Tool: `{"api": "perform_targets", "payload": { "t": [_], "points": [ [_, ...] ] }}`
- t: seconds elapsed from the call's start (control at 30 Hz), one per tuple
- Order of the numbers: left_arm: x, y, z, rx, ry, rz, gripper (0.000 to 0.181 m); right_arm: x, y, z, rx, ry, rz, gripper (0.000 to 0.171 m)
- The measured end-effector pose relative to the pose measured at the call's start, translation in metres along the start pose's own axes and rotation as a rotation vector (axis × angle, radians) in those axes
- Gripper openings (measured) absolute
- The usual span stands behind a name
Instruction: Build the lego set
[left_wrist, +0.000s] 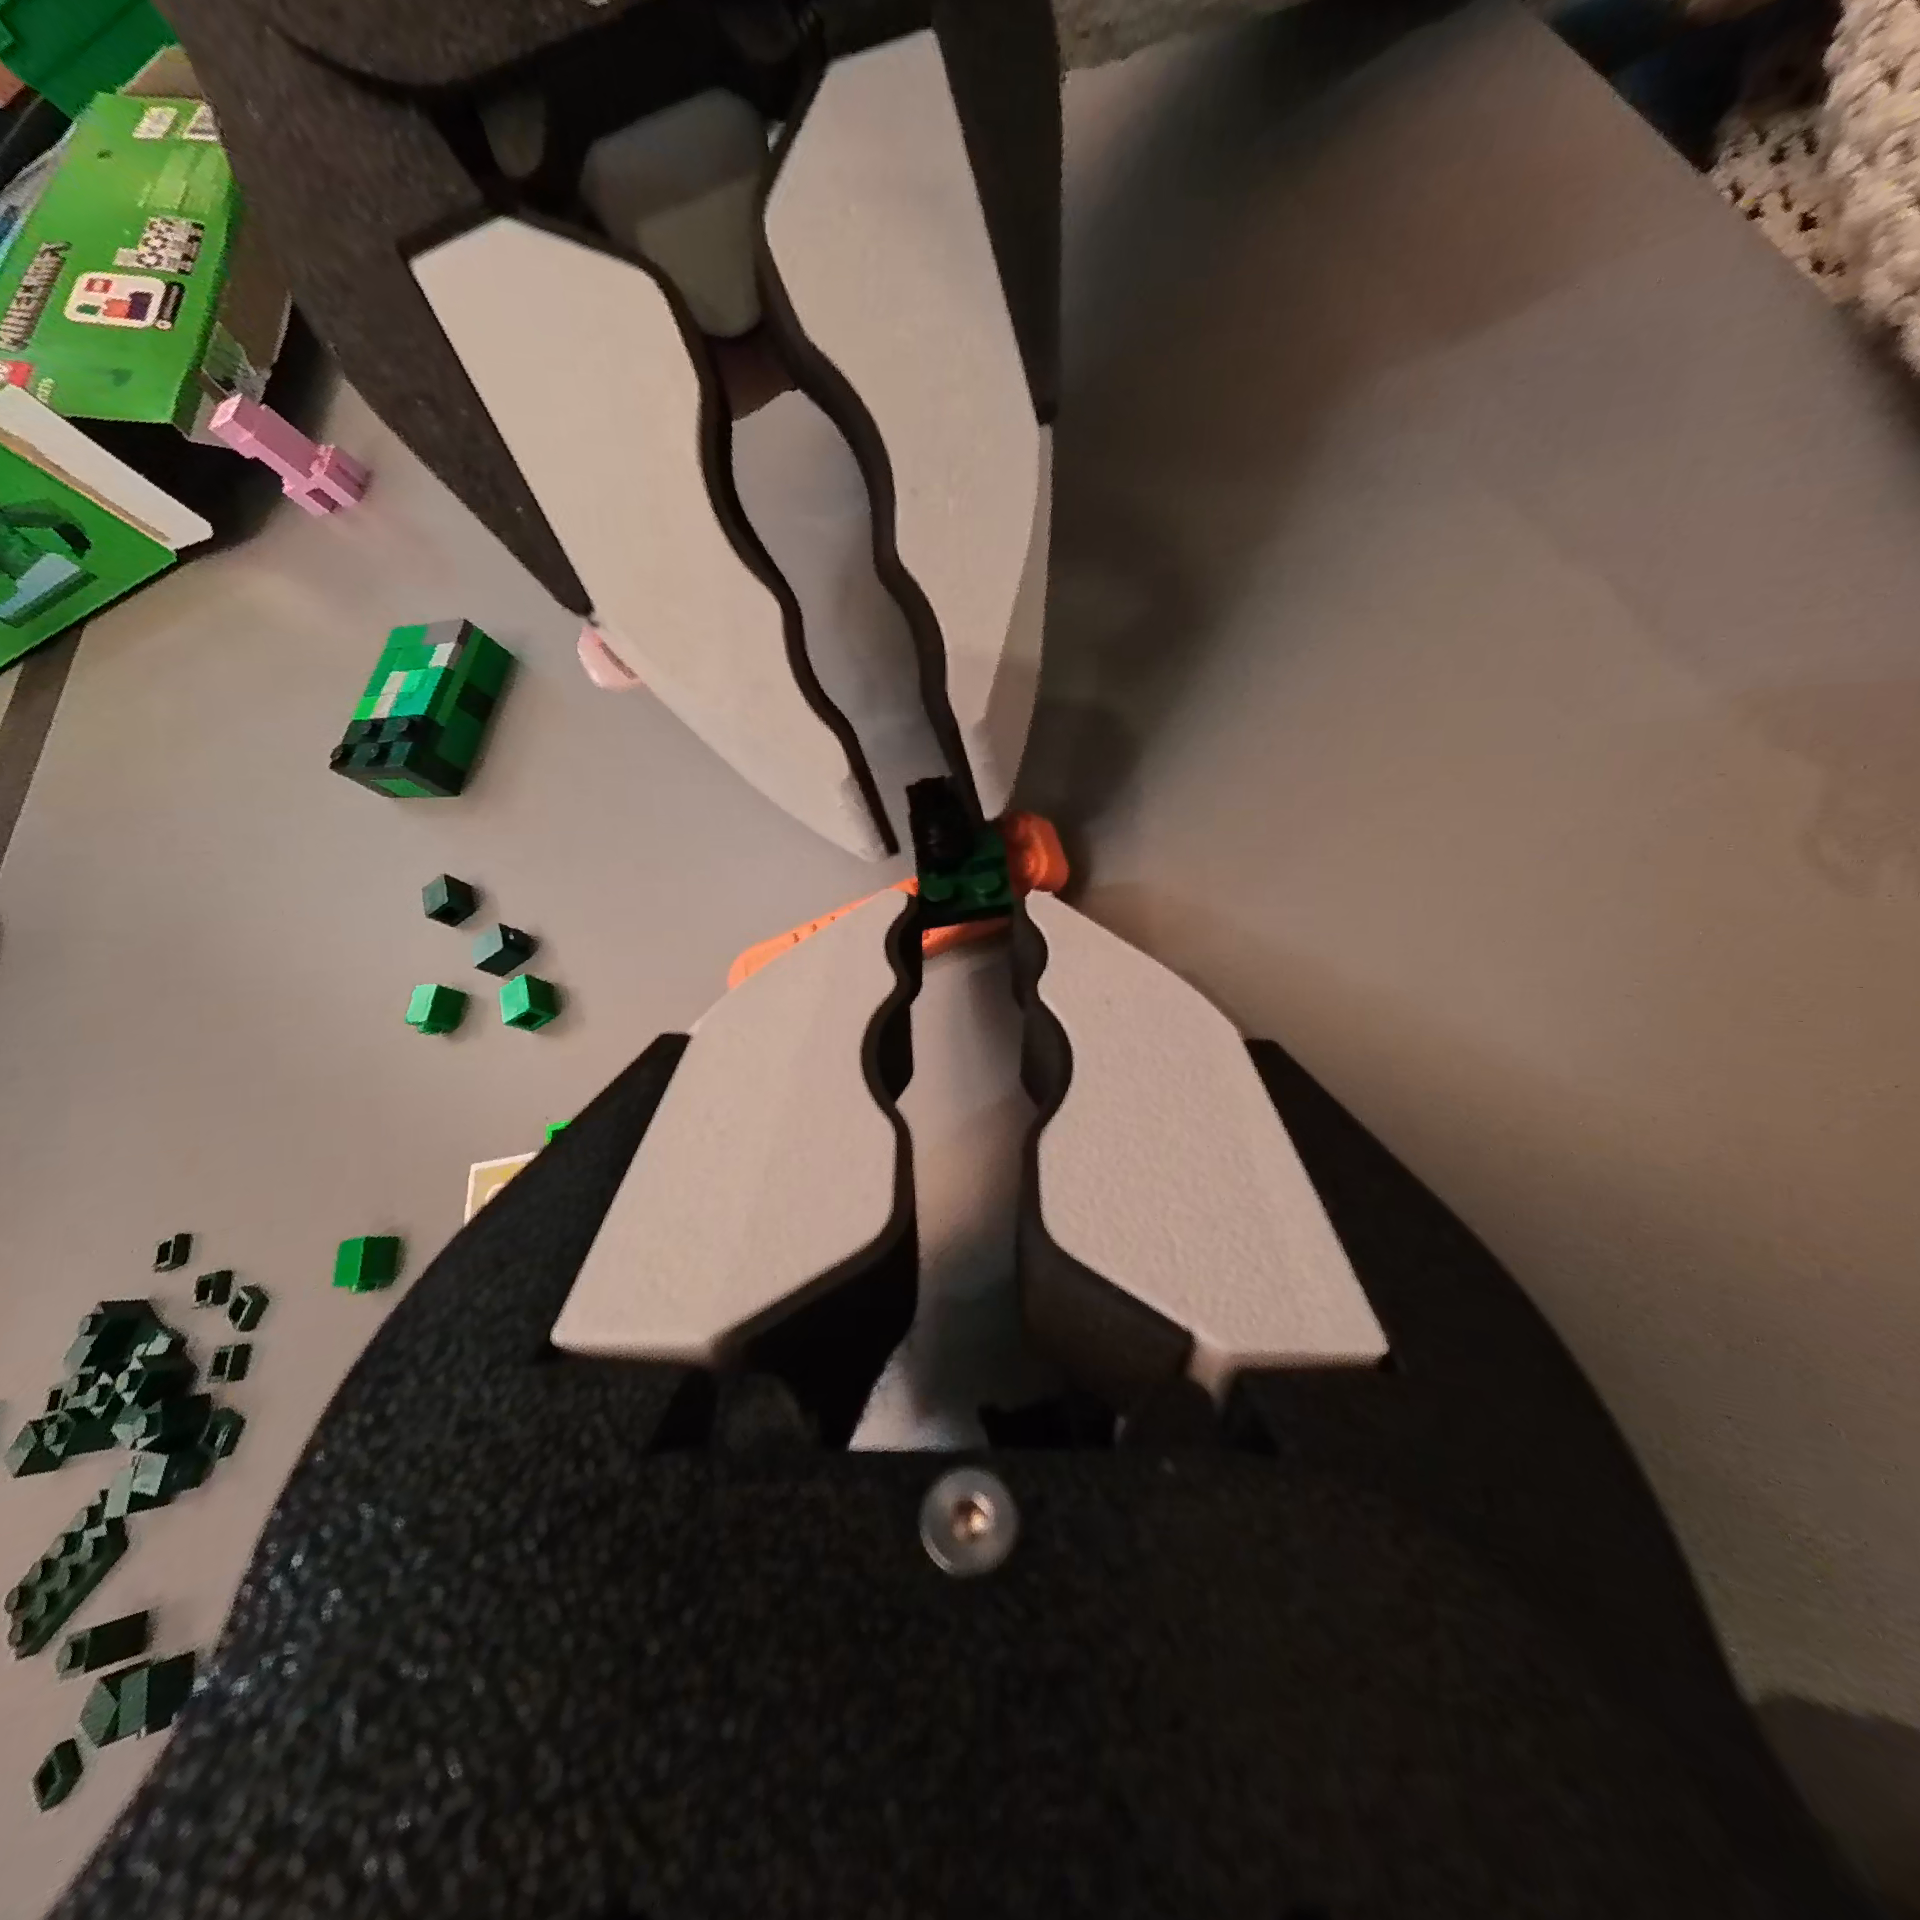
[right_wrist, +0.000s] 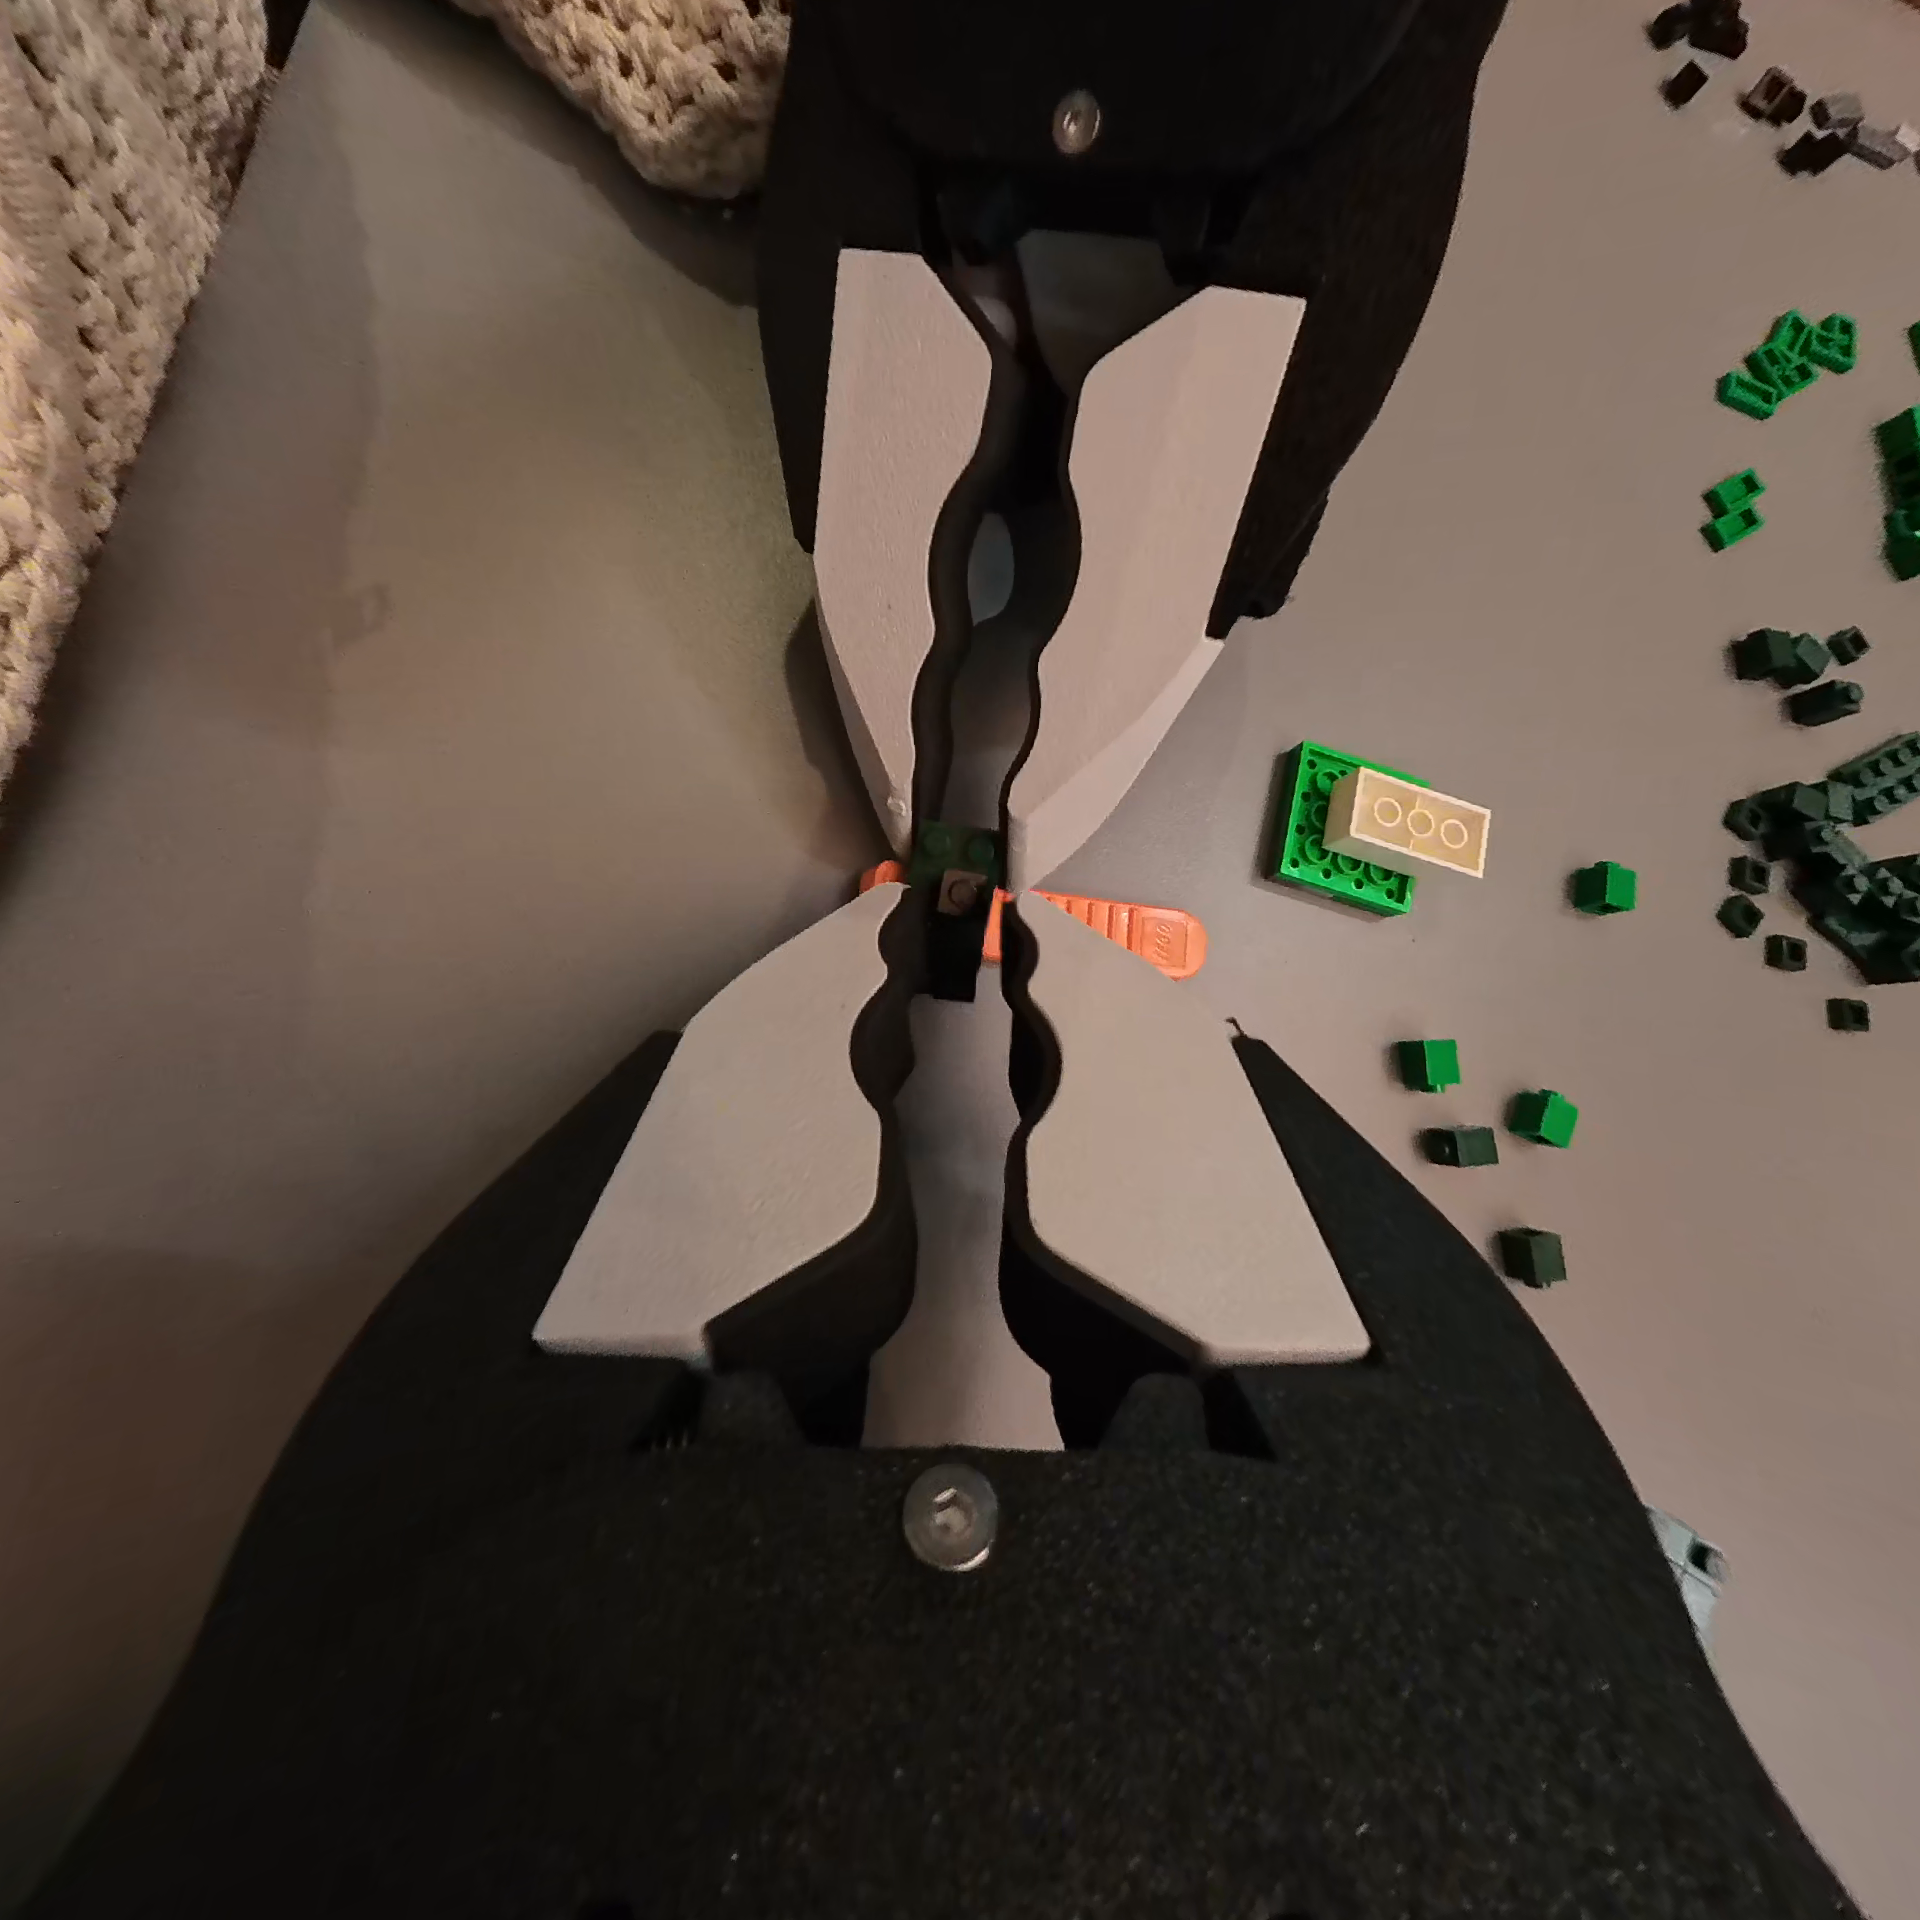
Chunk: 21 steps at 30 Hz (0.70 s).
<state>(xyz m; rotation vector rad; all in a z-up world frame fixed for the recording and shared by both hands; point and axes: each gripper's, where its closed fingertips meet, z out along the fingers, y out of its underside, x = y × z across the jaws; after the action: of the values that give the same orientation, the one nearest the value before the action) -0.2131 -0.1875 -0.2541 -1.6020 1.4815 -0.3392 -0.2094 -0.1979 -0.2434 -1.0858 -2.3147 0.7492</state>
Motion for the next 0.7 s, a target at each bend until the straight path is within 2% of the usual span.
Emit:
{"api": "perform_targets", "payload": {
  "t": [0.17,0.33,0.4,0.5,0.57,0.7],
  "points": [
    [-0.002,-0.002,-0.002,0.02,-0.012,-0.012,0.016,0.004,-0.009,-0.011,0.057,0.018,0.1,0.016],
    [-0.01,-0.009,-0.007,0.083,-0.058,-0.027,0.016,0.021,-0.012,-0.019,0.181,0.021,0.439,0.023],
    [-0.011,-0.011,-0.008,0.094,-0.071,-0.027,0.016,0.026,-0.01,-0.021,0.257,-0.036,0.685,0.024],
    [-0.014,-0.013,-0.01,0.115,-0.088,-0.04,0.016,0.028,-0.016,-0.028,0.423,-0.214,1.05,0.028],
    [-0.017,-0.015,-0.012,0.134,-0.1,-0.058,0.016,0.032,-0.015,-0.029,0.492,-0.249,1.159,0.032],
    [-0.023,-0.019,-0.016,0.176,-0.128,-0.096,0.016,0.025,-0.019,-0.021,0.52,-0.3,1.207,0.036]
  ]
}}
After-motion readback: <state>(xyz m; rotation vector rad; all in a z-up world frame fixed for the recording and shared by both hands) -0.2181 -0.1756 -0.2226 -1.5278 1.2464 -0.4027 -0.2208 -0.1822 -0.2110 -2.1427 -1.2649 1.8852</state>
